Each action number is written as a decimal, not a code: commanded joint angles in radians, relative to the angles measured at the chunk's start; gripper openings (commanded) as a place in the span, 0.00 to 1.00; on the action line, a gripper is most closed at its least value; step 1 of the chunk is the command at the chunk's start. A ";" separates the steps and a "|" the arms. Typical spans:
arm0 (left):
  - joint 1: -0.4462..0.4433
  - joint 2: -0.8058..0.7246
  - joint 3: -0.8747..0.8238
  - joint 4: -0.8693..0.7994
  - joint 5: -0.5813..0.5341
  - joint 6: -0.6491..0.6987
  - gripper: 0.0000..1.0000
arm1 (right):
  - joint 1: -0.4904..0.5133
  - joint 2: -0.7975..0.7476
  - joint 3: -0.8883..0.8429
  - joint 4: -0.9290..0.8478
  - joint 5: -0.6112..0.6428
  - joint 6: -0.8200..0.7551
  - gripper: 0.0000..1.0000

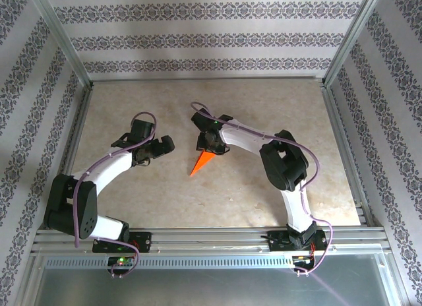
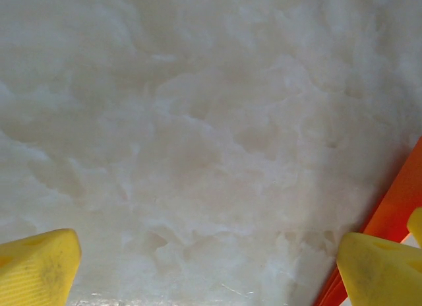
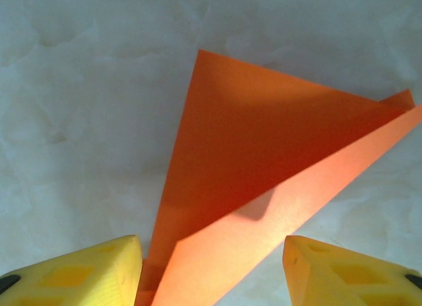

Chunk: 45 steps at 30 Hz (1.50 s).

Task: Fold a paper plane with a square sheet of paper (pick it up from the middle)
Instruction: Turn over a paper plane at the center of the table.

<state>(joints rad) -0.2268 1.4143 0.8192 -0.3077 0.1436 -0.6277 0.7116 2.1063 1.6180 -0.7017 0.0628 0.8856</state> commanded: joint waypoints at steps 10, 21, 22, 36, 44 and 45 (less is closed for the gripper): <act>0.023 0.011 -0.010 -0.031 -0.011 0.057 1.00 | 0.024 0.033 0.040 -0.130 0.092 0.153 0.57; 0.029 0.019 -0.012 -0.031 0.001 0.046 1.00 | 0.023 0.033 0.044 -0.098 0.031 0.158 0.59; 0.030 0.019 -0.013 -0.030 0.004 0.045 1.00 | 0.023 0.043 0.050 -0.099 0.026 0.156 0.60; 0.031 0.017 -0.017 -0.031 0.008 0.036 1.00 | 0.025 0.014 0.025 -0.093 0.032 0.144 0.48; 0.032 0.027 -0.012 -0.029 0.014 0.031 1.00 | 0.025 -0.009 0.017 -0.089 0.039 0.132 0.35; 0.033 0.029 -0.012 -0.029 0.014 0.031 1.00 | 0.025 -0.008 0.017 -0.089 0.039 0.132 0.33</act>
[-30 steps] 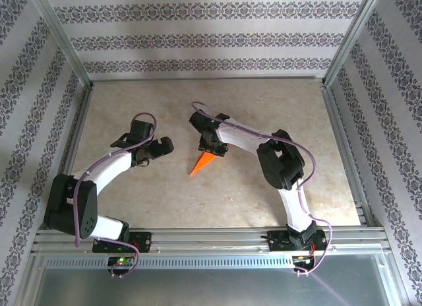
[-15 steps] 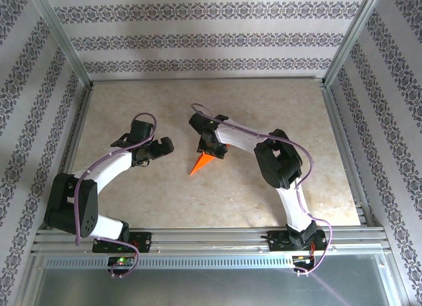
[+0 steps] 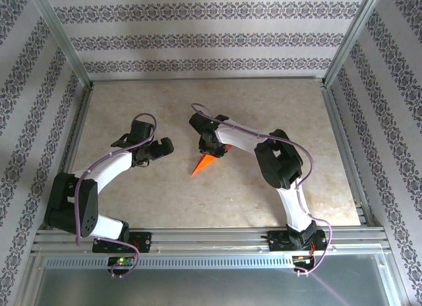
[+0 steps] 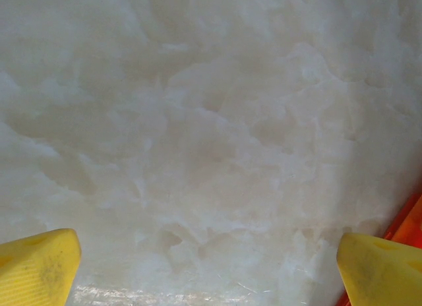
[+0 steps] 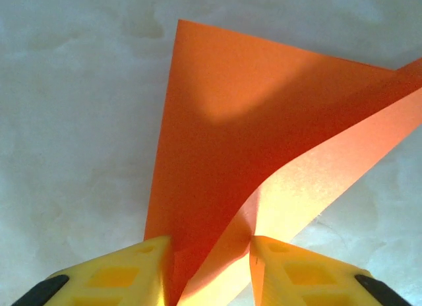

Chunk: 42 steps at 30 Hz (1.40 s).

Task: Fold a paper plane with a square sheet of paper (pick it up from the middle)
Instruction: Turn over a paper plane at the center of the table.

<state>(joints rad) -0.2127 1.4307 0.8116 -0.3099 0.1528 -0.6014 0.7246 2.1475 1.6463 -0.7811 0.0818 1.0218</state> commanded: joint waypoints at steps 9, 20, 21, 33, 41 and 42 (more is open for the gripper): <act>0.018 0.023 0.008 -0.027 0.010 0.002 1.00 | 0.014 -0.070 -0.015 -0.004 0.028 -0.022 0.23; 0.021 0.017 0.020 -0.035 0.024 -0.003 1.00 | 0.011 -0.107 -0.021 0.039 0.013 -0.105 0.10; 0.022 0.012 0.023 -0.037 0.025 -0.001 1.00 | 0.008 -0.119 -0.031 0.069 -0.006 -0.134 0.08; 0.063 -0.148 -0.010 -0.011 0.053 -0.080 1.00 | -0.079 -0.251 -0.228 0.531 -0.430 -0.285 0.05; 0.072 -0.228 -0.106 0.158 0.163 -0.190 0.99 | -0.130 -0.228 -0.377 0.828 -0.666 -0.227 0.06; 0.072 -0.224 -0.119 0.188 0.189 -0.201 0.98 | -0.139 -0.212 -0.390 0.850 -0.687 -0.213 0.06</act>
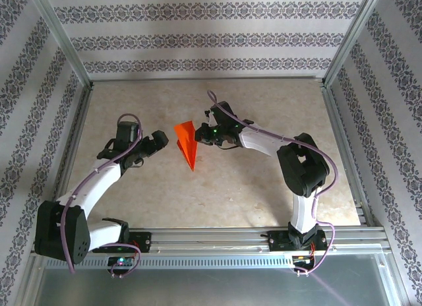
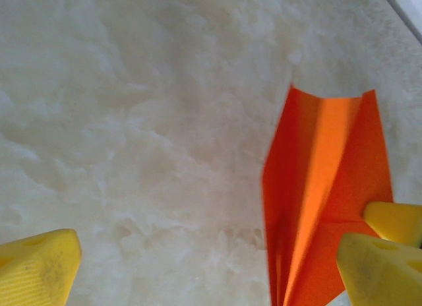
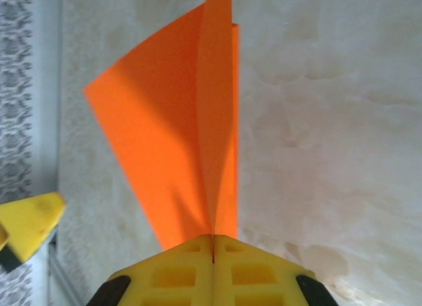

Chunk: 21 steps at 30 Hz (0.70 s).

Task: Fold a paper plane with a square sheet of paper (pick it up from the middle)
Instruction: Turn over a paper plane at the center of the table.

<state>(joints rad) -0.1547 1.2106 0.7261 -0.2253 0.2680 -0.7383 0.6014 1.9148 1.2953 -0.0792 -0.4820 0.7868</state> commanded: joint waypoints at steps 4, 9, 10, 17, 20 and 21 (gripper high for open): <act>0.011 0.033 -0.055 0.147 0.127 -0.094 0.93 | -0.031 0.070 -0.086 0.231 -0.180 0.056 0.06; 0.002 0.099 -0.087 0.211 0.183 -0.138 0.86 | -0.046 0.092 -0.129 0.254 -0.174 0.037 0.07; -0.001 0.113 -0.090 0.221 0.193 -0.144 0.85 | -0.049 0.093 -0.135 0.256 -0.170 0.033 0.07; -0.045 0.259 -0.086 0.314 0.266 -0.200 0.72 | -0.072 0.116 -0.171 0.261 -0.172 0.017 0.09; -0.068 0.315 -0.065 0.346 0.283 -0.217 0.66 | -0.078 0.124 -0.177 0.259 -0.173 0.016 0.10; -0.075 0.333 -0.057 0.359 0.290 -0.220 0.63 | -0.080 0.125 -0.179 0.259 -0.173 0.017 0.10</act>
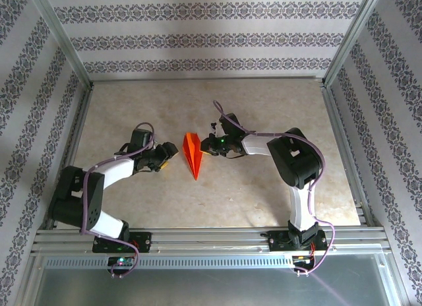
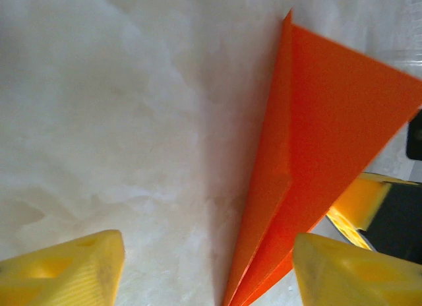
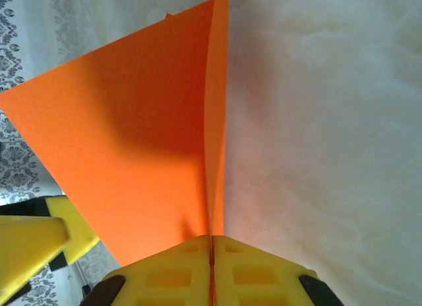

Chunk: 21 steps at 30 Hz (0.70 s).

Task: Fold a paper plane with a square sheet of paper (pick it up from the middle)
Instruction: Turn over a paper plane at the center of the table.

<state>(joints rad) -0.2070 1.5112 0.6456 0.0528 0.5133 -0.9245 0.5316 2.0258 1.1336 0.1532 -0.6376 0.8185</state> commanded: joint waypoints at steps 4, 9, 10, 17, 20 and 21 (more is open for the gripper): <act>-0.037 0.092 0.052 0.134 0.078 -0.050 0.57 | -0.015 0.019 -0.019 0.018 -0.017 -0.015 0.11; -0.047 0.134 0.073 0.188 0.105 -0.062 0.53 | -0.016 0.022 -0.015 0.002 -0.014 -0.019 0.12; -0.048 0.138 0.076 0.189 0.106 -0.061 0.52 | -0.016 0.022 -0.015 0.000 -0.014 -0.020 0.12; -0.053 0.196 0.120 0.207 0.132 -0.062 0.37 | -0.019 0.025 -0.009 -0.013 -0.016 -0.021 0.12; -0.064 0.226 0.145 0.211 0.152 -0.061 0.31 | -0.019 0.024 -0.008 -0.017 -0.018 -0.021 0.12; -0.066 0.233 0.152 0.208 0.154 -0.060 0.29 | -0.019 0.025 -0.007 -0.017 -0.017 -0.021 0.12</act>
<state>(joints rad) -0.2569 1.7264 0.7670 0.2222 0.6346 -0.9817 0.5251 2.0346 1.1282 0.1459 -0.6380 0.8120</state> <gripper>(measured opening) 0.300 0.119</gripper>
